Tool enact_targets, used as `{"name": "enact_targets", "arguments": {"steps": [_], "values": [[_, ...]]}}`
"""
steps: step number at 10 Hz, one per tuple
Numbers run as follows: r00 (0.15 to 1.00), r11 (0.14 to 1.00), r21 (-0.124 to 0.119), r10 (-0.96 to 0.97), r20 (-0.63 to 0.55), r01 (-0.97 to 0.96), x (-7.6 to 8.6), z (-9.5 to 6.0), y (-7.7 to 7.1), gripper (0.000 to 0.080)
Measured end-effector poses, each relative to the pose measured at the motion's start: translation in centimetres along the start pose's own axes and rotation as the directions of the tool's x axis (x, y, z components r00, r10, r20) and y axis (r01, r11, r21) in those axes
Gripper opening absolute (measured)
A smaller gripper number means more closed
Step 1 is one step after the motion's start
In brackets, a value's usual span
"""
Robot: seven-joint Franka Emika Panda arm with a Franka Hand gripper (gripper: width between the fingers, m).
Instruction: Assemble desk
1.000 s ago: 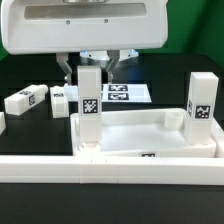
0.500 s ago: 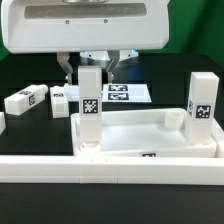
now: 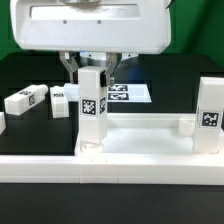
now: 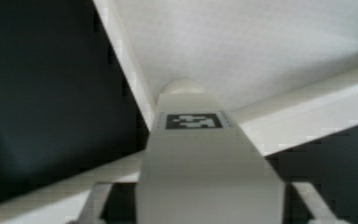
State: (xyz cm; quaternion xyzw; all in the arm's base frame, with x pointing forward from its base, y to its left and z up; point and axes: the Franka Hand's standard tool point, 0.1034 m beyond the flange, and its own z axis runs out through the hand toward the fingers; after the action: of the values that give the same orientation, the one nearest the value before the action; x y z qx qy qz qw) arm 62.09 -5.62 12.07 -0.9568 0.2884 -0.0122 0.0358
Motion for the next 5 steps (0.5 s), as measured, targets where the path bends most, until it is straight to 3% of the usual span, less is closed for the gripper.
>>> {"name": "enact_targets", "arguments": {"steps": [5], "values": [[0.892,0.892,0.025,0.451,0.026,-0.452,-0.12,0.1,-0.26,0.0291]]}}
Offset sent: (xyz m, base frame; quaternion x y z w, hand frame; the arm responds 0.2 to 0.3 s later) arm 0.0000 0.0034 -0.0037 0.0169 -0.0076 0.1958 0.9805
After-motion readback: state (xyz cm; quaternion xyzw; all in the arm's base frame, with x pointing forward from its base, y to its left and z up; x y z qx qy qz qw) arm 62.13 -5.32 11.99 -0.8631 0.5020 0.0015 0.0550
